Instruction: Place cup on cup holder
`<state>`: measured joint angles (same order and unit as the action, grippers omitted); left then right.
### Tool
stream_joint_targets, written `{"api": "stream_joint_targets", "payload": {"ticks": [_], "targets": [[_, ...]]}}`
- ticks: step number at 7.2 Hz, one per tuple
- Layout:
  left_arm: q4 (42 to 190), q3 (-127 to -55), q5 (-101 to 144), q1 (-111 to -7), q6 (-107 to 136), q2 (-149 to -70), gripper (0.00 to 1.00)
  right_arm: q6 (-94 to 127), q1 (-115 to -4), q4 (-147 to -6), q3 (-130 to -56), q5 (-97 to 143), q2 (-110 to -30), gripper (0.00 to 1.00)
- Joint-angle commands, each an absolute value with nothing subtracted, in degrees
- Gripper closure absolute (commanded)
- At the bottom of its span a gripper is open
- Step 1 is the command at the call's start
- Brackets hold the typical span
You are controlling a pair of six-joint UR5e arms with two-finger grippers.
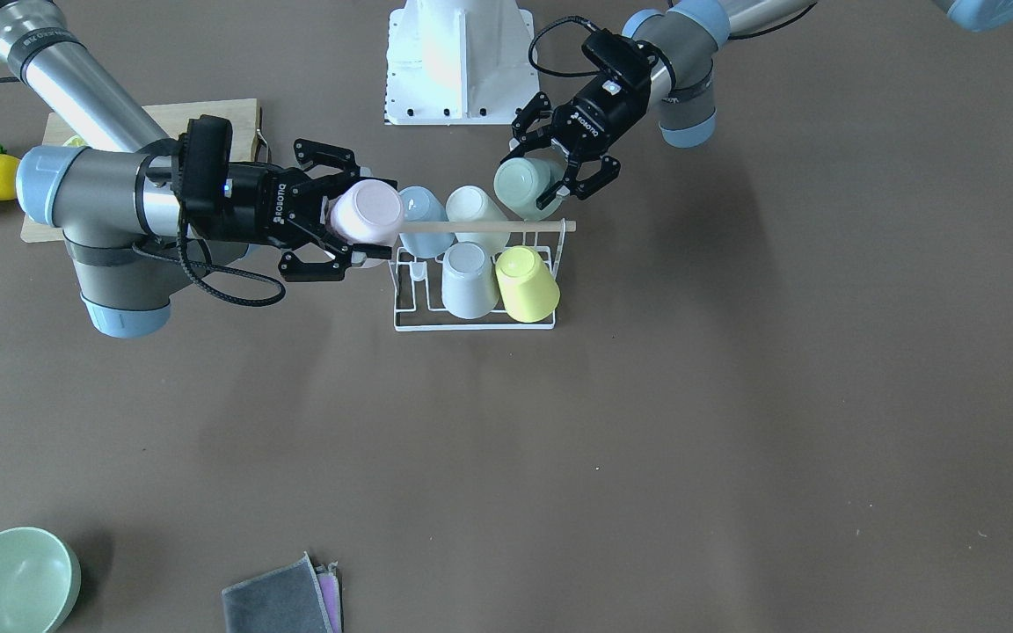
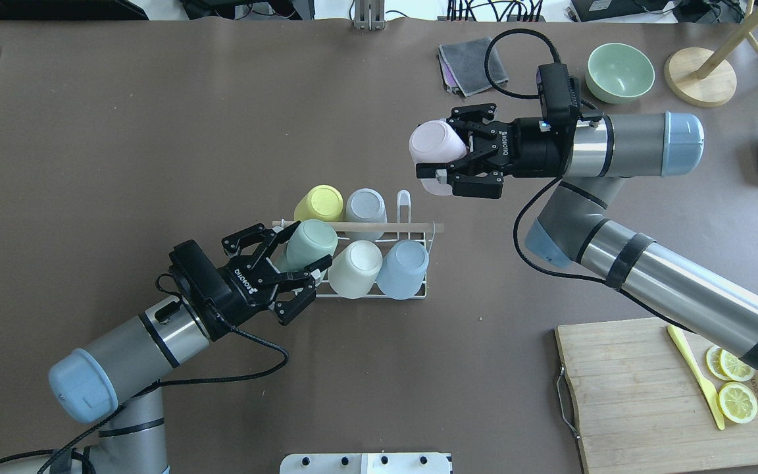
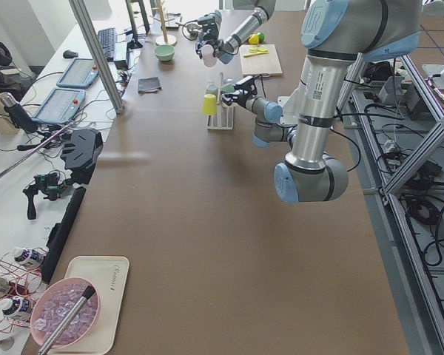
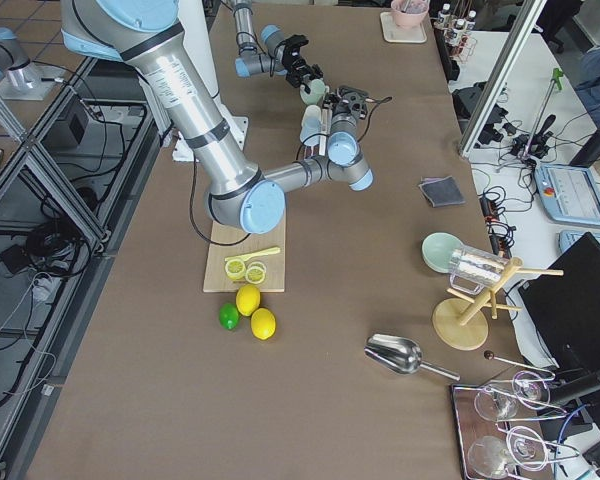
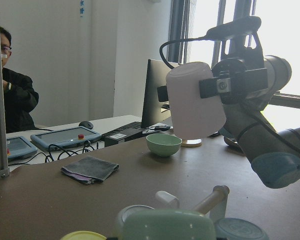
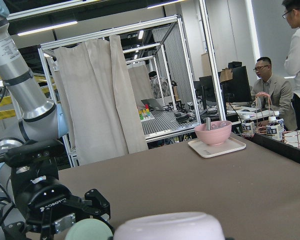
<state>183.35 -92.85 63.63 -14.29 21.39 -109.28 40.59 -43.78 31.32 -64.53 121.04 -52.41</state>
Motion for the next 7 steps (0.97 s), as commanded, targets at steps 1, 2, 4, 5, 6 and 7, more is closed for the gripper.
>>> {"api": "stream_joint_targets", "payload": {"ticks": [1, 2, 4, 5, 6, 7], "targets": [[183.60, -92.64, 63.63, -14.24, 21.44, -109.07, 0.03, 40.43, -43.77, 31.29, -60.13, 122.34, -49.14, 1.00], [185.17, -92.38, 63.63, -14.24, 21.45, -108.99, 0.03, 40.26, -43.33, 31.20, -58.90, 122.34, -48.43, 1.00], [185.89, -91.41, 63.63, -14.24, 21.45, -108.90, 0.03, 37.99, -40.88, 30.76, -58.01, 122.26, -48.25, 1.00], [185.63, -91.93, 63.46, -14.67, 21.45, -107.94, 0.03, 36.23, -39.65, 30.76, -57.66, 121.65, -48.51, 1.00], [183.28, -93.41, 64.24, -17.72, 21.62, -106.97, 0.03, 36.04, -39.64, 30.67, -57.22, 121.64, -48.34, 1.00], [175.16, -96.73, 66.51, -20.62, 21.62, -106.88, 0.03, 36.04, -39.64, 30.67, -56.69, 121.55, -47.99, 1.00]]}}
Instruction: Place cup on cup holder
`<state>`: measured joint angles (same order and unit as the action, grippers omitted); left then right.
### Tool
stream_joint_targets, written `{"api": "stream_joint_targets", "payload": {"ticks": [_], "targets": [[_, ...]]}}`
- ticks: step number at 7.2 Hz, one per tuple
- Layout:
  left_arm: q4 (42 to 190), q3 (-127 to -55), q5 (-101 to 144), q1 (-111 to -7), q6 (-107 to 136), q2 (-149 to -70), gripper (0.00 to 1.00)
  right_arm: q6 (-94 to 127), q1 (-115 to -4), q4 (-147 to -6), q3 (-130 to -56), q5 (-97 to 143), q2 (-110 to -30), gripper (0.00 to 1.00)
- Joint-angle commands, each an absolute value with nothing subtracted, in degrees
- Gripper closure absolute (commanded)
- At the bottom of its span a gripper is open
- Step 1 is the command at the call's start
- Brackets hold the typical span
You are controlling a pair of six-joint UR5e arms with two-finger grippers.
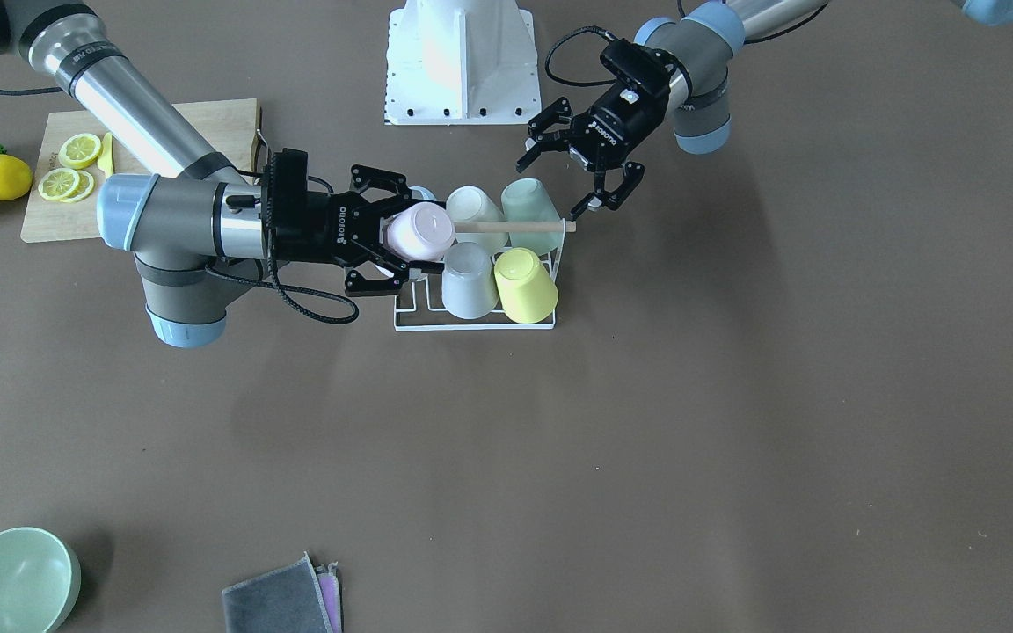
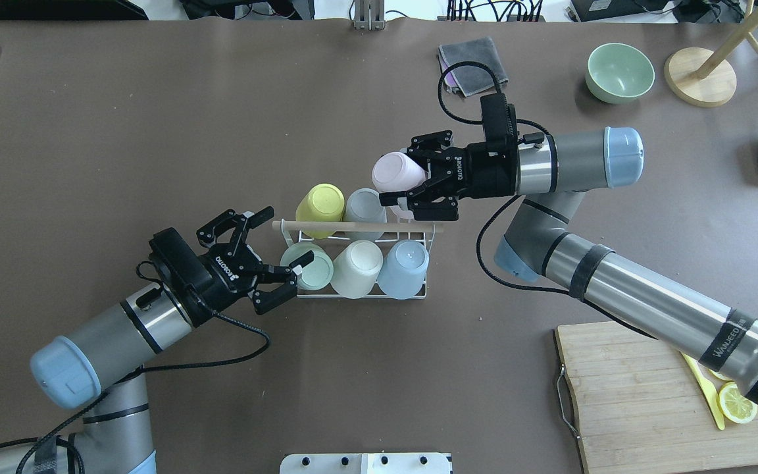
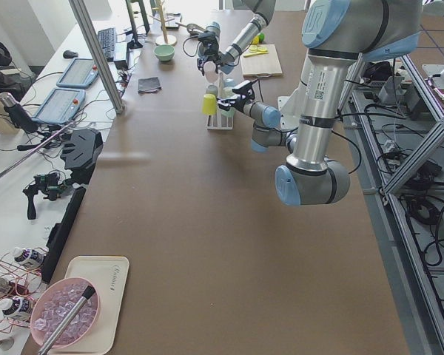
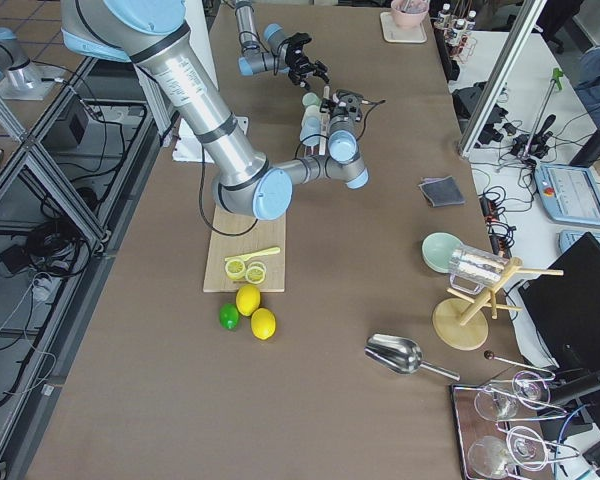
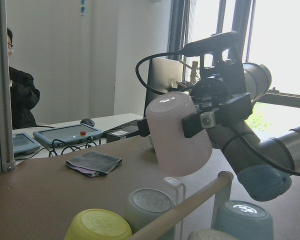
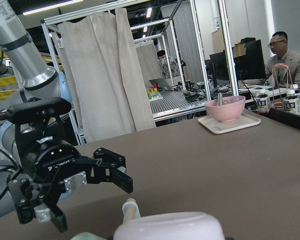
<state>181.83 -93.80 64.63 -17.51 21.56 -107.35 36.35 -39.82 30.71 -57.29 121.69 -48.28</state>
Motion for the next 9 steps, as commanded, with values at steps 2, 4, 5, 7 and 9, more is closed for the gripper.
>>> {"api": "stream_joint_targets", "payload": {"ticks": [2, 4, 5, 7, 9], "targets": [[166.04, -100.98, 70.82, -24.51, 21.80, -105.65, 0.03, 36.04, -39.64, 30.67, -56.25, 121.46, -47.90, 1.00], [162.98, -101.07, 71.37, -25.66, 23.02, -104.77, 0.02, 36.04, -39.81, 30.67, -55.73, 121.38, -47.73, 1.00], [158.34, -101.07, 71.80, -29.23, 23.98, -105.03, 0.02, 36.04, -39.81, 30.59, -55.55, 121.38, -47.55, 1.00], [151.38, -101.07, 71.89, -32.24, 30.81, -105.82, 0.02, 34.82, -39.73, 30.59, -55.20, 121.29, -47.55, 1.00], [141.92, -101.16, 75.38, -35.57, 38.99, -106.60, 0.02, 34.54, -39.73, 30.59, -55.20, 121.29, -47.64, 1.00]]}}
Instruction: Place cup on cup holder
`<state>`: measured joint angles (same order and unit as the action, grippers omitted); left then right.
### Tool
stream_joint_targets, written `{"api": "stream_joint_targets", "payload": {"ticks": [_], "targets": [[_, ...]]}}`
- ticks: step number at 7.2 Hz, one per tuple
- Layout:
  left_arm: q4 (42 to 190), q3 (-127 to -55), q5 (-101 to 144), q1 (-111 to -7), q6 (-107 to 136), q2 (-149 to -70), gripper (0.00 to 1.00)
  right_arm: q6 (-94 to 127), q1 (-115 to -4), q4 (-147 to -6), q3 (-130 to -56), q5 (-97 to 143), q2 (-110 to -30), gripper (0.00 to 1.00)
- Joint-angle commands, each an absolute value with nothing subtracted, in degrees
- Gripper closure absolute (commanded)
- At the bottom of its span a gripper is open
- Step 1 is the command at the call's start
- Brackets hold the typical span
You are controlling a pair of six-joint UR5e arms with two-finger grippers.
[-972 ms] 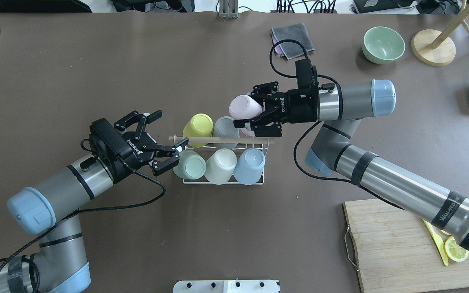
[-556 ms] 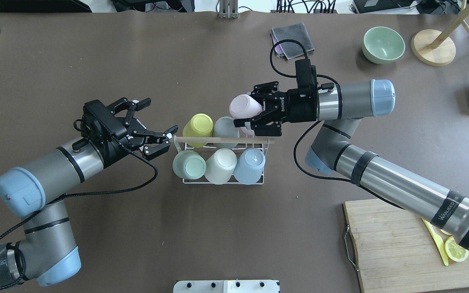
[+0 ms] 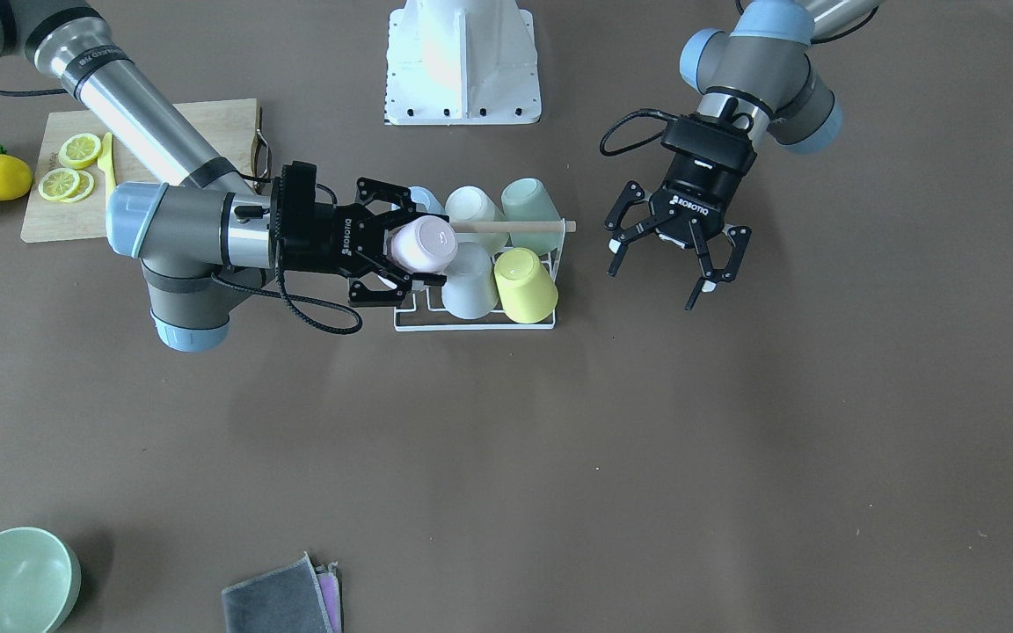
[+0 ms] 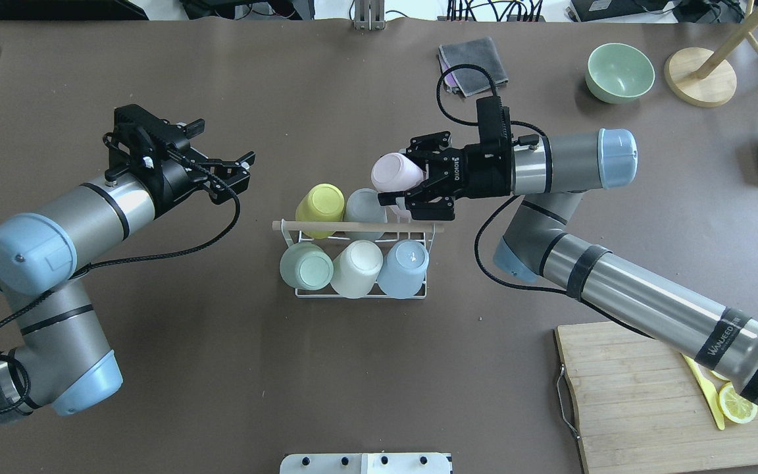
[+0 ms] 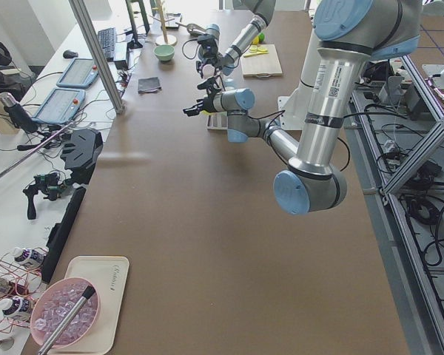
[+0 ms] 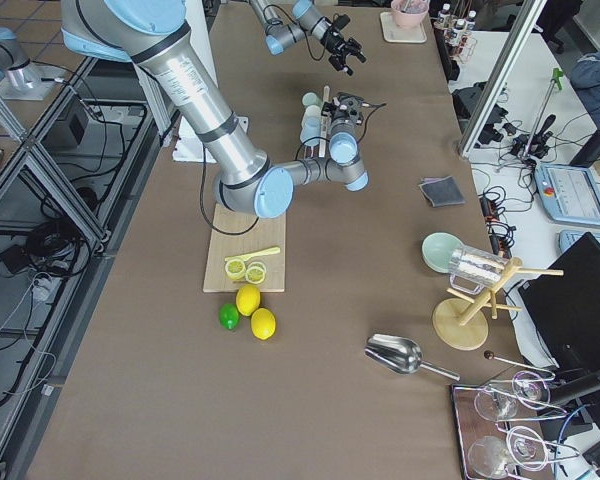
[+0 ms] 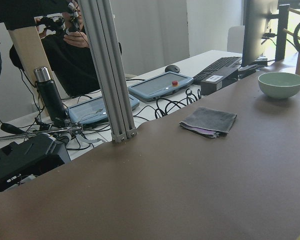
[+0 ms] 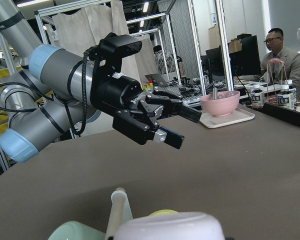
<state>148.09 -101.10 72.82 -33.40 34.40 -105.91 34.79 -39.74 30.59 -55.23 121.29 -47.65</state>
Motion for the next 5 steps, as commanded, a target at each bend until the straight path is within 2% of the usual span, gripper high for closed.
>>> {"api": "stream_joint_targets", "payload": {"ticks": [1, 3, 4, 5], "targets": [[131.68, -101.25, 83.76, -42.03, 39.02, -108.70, 0.02, 34.54, -39.64, 30.50, -55.20, 121.38, -47.64, 1.00], [116.42, -101.86, 100.85, -52.34, 38.94, -107.94, 0.02, 34.54, -39.73, 30.59, -55.11, 121.38, -47.64, 1.00], [111.76, -101.69, 104.12, -55.17, 38.15, -102.54, 0.02, 34.54, -39.64, 30.50, -55.02, 121.38, -47.72, 0.61], [107.88, -100.38, 105.02, -56.76, 38.06, -99.70, 0.02, 34.54, -39.64, 30.59, -54.93, 121.38, -47.72, 0.51]]}}
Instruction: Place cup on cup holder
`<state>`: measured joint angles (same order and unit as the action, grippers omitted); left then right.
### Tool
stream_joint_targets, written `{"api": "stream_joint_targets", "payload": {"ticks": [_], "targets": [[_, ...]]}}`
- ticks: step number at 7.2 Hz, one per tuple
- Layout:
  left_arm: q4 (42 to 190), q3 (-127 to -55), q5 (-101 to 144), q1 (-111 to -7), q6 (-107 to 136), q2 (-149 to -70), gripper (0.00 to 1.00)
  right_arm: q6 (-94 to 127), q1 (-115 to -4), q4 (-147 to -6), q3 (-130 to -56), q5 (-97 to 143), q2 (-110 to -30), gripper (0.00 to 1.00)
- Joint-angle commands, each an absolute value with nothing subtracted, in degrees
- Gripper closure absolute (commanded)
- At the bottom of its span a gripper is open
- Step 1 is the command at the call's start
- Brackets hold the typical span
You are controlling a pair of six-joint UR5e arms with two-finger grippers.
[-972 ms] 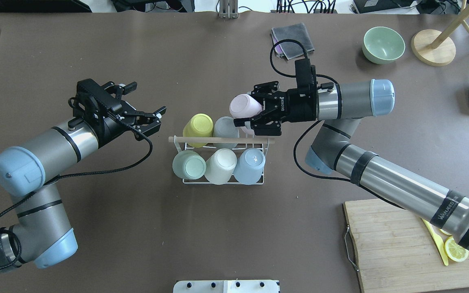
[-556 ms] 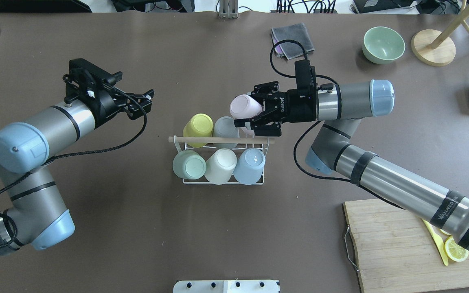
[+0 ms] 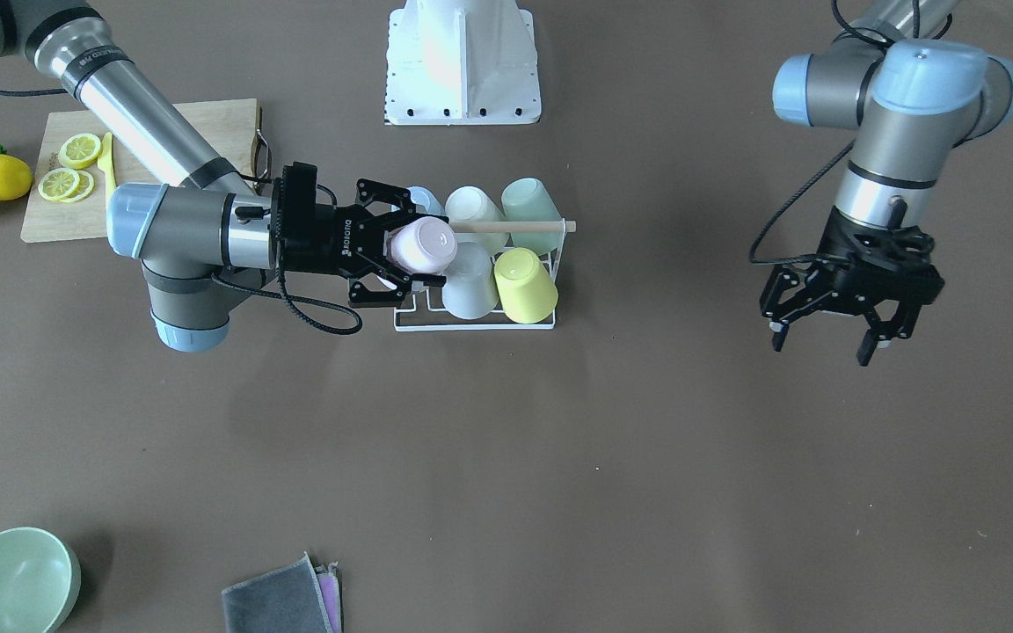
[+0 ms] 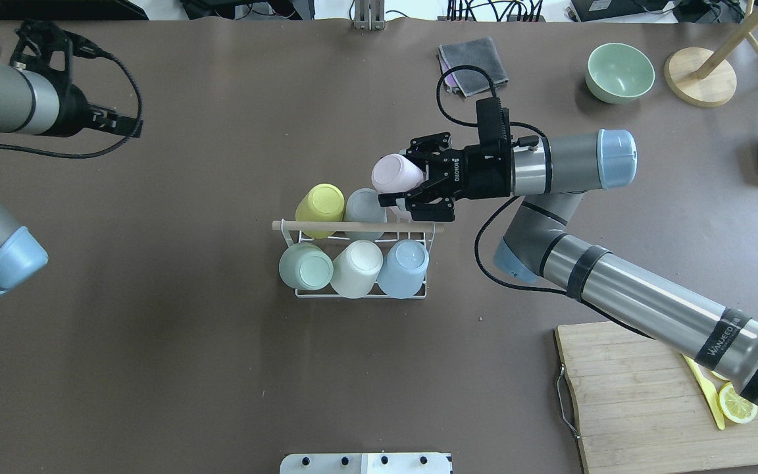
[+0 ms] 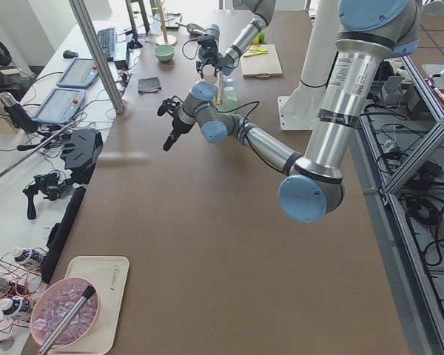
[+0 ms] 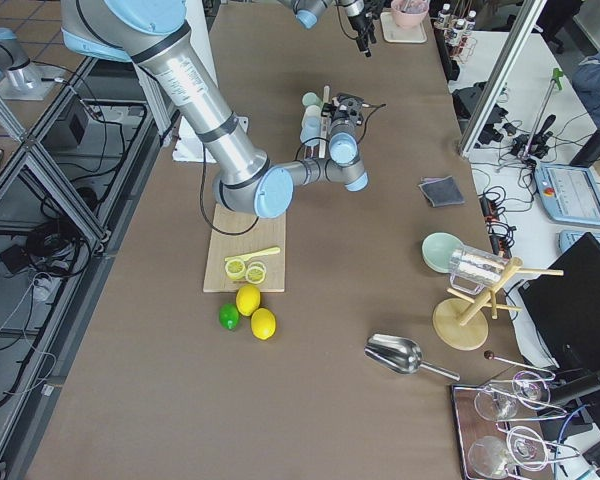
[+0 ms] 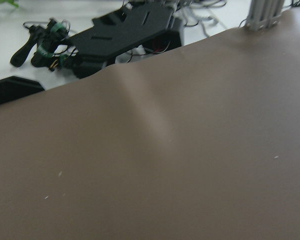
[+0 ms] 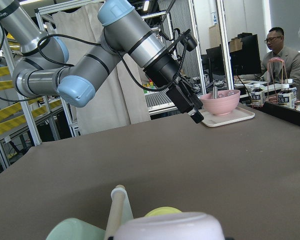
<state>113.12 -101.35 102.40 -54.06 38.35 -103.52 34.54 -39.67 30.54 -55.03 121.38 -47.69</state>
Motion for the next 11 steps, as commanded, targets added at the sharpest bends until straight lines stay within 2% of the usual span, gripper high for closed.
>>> {"api": "stream_joint_targets", "payload": {"ticks": [1, 2, 3, 6, 11], "targets": [[101.14, -99.94, 109.12, -58.08, 36.75, -99.49, 0.02, 34.63, -39.73, 30.59, -54.84, 121.38, -47.72, 0.30], [93.24, -99.15, 112.64, -60.88, 31.34, -100.54, 0.02, 34.63, -39.73, 30.59, -54.84, 121.38, -47.72, 0.09], [88.12, -98.88, 112.68, -62.13, 23.46, -99.94, 0.02, 34.63, -39.73, 30.59, -54.76, 121.38, -47.72, 0.03], [84.81, -94.42, 125.29, -75.73, 12.11, -98.18, 0.02, 34.63, -39.73, 30.59, -54.76, 121.46, -47.72, 0.02], [84.90, -94.66, 130.93, -79.00, 9.58, -94.06, 0.02, 35.41, -41.82, 28.58, -55.28, 122.51, -47.81, 0.01]]}}
